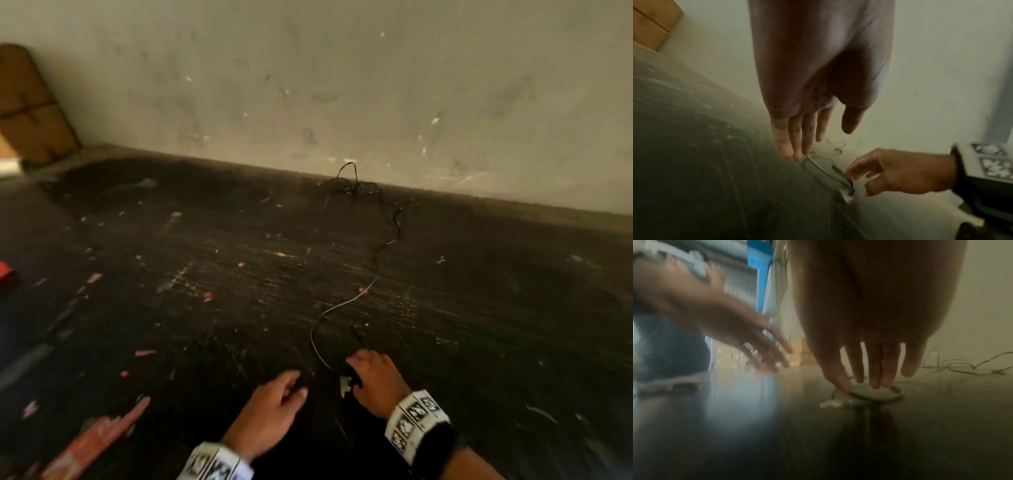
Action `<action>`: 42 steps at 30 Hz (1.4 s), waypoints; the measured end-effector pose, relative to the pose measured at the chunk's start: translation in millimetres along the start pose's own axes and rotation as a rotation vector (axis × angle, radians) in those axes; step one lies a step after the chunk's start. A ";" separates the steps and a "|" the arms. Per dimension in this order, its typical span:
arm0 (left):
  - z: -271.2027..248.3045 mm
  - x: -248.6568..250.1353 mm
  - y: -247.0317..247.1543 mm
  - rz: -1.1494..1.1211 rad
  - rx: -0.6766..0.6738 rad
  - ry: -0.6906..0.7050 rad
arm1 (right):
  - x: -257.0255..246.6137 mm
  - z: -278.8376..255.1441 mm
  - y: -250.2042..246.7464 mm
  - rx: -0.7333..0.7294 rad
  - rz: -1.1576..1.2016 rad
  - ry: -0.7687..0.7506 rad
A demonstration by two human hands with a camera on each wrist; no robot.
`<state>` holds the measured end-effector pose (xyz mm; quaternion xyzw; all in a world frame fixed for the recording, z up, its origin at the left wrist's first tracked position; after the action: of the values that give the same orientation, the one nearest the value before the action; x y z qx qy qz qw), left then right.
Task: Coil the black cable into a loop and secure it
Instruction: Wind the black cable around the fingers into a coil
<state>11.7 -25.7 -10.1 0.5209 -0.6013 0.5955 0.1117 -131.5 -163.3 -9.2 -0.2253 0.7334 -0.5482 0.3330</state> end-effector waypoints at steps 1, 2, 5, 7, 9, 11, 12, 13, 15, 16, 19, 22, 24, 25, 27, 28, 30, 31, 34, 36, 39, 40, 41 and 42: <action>10.1 3.7 4.3 -0.008 0.017 0.000 | 0.6 4.4 1.6 0.003 -0.043 -0.005; 15.5 7.7 6.1 -0.012 0.014 -0.029 | 1.7 6.5 4.9 0.020 -0.067 -0.008; 29.1 20.5 18.7 -0.053 0.002 -0.073 | 2.7 8.9 8.6 0.084 -0.134 -0.034; 28.0 22.3 27.4 -0.073 0.010 -0.120 | 4.1 4.1 12.0 0.087 -0.131 -0.034; 25.0 24.8 31.2 -0.167 0.024 -0.151 | 5.7 -2.9 12.5 0.116 0.031 0.005; 25.1 20.9 36.0 -0.322 0.025 -0.157 | 4.2 -12.6 9.1 0.158 0.402 0.107; 23.8 20.9 38.8 -0.380 0.001 -0.146 | 2.6 -19.6 3.8 0.182 0.626 0.148; 17.4 28.6 38.5 -0.436 -0.031 -0.125 | 1.3 -26.7 -2.1 0.209 0.837 0.183; -0.6 48.4 37.9 -0.516 -0.127 -0.073 | -2.3 -42.3 -19.7 0.244 1.143 0.241; -9.7 56.4 38.7 -0.552 -0.199 -0.046 | -4.5 -49.3 -31.0 0.246 1.240 0.252; -34.2 75.1 39.7 -0.638 -0.350 -0.014 | -1.2 -65.7 -58.3 0.248 1.297 0.260; -53.5 93.8 33.3 -0.692 -0.378 0.041 | 5.9 -76.2 -74.0 0.239 1.161 0.220; -65.3 107.0 28.8 -0.766 -0.409 0.076 | 11.9 -82.9 -85.6 0.361 0.974 0.095; -70.3 112.6 26.0 -0.798 -0.425 0.082 | 13.4 -85.6 -91.2 0.408 0.861 -0.003; -80.1 123.3 20.4 -0.847 -0.443 0.095 | 9.8 -91.4 -100.0 0.397 0.662 -0.191; -83.6 127.3 17.9 -0.867 -0.449 0.102 | 6.5 -93.0 -103.7 0.379 0.597 -0.258; -90.2 134.6 13.8 -0.917 -0.456 0.111 | 2.6 -95.4 -111.7 0.435 0.503 -0.354; -93.1 137.8 12.4 -0.942 -0.461 0.112 | 2.0 -96.8 -115.8 0.484 0.484 -0.385; -102.0 145.1 11.0 -1.008 -0.477 0.106 | -0.7 -106.0 -129.9 0.570 0.438 -0.459; -106.3 148.3 11.1 -1.038 -0.497 0.111 | -1.0 -111.2 -136.7 0.600 0.360 -0.512; -112.0 153.0 12.6 -1.078 -0.540 0.108 | 2.7 -119.3 -145.5 0.647 0.294 -0.556; -113.4 154.3 13.8 -1.090 -0.557 0.104 | 4.0 -121.5 -147.0 0.658 0.283 -0.567; -115.6 155.8 15.0 -1.098 -0.576 0.101 | 5.4 -123.8 -147.8 0.666 0.274 -0.574; -117.6 157.6 16.8 -1.102 -0.594 0.098 | 7.1 -126.4 -148.6 0.673 0.269 -0.578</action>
<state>-126.4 -9.8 130.1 0.6732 -0.3784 0.2814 0.5697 -234.4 -129.8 153.2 -0.1513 0.4144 -0.6224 0.6465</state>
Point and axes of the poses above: each hand's wrist, its own z-axis towards the middle knuckle, its own y-axis out of the palm, x = y × z, the point moved 3 cm from there along z, towards the middle knuckle, and after that the axes turned 7 degrees about x, right-handed, at the moved point
